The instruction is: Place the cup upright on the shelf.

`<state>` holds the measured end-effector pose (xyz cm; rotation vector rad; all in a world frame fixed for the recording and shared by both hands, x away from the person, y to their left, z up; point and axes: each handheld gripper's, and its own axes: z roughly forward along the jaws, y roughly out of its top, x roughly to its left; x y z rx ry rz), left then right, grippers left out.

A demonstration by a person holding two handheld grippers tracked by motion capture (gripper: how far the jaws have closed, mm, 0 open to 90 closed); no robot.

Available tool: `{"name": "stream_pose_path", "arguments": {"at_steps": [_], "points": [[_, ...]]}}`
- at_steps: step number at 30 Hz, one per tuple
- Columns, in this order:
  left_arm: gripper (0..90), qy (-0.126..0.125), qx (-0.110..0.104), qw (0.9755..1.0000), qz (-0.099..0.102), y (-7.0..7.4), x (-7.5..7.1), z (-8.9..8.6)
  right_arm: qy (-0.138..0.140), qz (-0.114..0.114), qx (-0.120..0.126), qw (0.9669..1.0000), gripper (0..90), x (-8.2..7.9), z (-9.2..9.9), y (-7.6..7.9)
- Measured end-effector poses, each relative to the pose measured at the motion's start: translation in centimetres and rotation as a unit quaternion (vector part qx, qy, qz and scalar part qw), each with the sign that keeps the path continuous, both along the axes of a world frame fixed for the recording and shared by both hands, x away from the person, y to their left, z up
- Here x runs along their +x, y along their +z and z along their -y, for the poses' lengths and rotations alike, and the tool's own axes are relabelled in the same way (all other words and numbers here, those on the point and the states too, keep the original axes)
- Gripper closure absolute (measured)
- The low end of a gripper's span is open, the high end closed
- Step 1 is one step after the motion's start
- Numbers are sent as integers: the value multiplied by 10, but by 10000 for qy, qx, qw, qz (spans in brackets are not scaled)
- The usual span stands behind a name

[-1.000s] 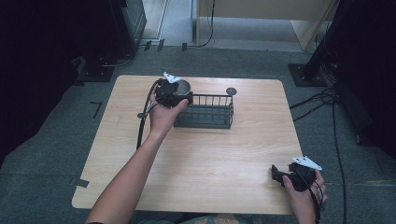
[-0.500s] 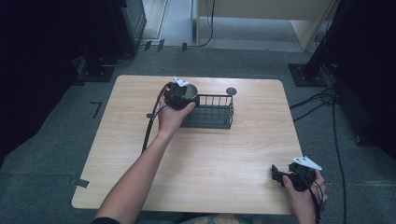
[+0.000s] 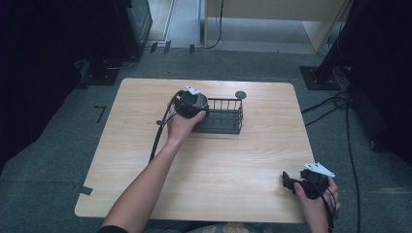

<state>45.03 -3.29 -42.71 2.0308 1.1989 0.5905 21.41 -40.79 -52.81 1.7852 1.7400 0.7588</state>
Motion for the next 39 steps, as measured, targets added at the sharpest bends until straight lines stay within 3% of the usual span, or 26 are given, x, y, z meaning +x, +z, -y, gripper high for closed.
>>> {"name": "stream_pose_path", "arguments": {"at_steps": [4, 9, 14, 22, 39], "points": [[186, 13, 122, 9999, -10, -4, 0, 1, -3, 2, 3, 10000, 0, 0, 0, 0], [181, 89, 65, 9999, -37, -5, 1, -1, -3, 1, 3, 10000, 0, 0, 0, 0], [102, 137, 65, 9999, -76, -3, 1, -3, -1, 1, 0, 10000, 0, 0, 0, 0], [0, 76, -137, 9999, 5, 8, -2, -11, -5, 0, 3, 10000, 0, 0, 0, 0], [0, 71, -330, 9993, 171, 33, -30, -40, -4, 1, 3, 10000, 0, 0, 0, 0]]}}
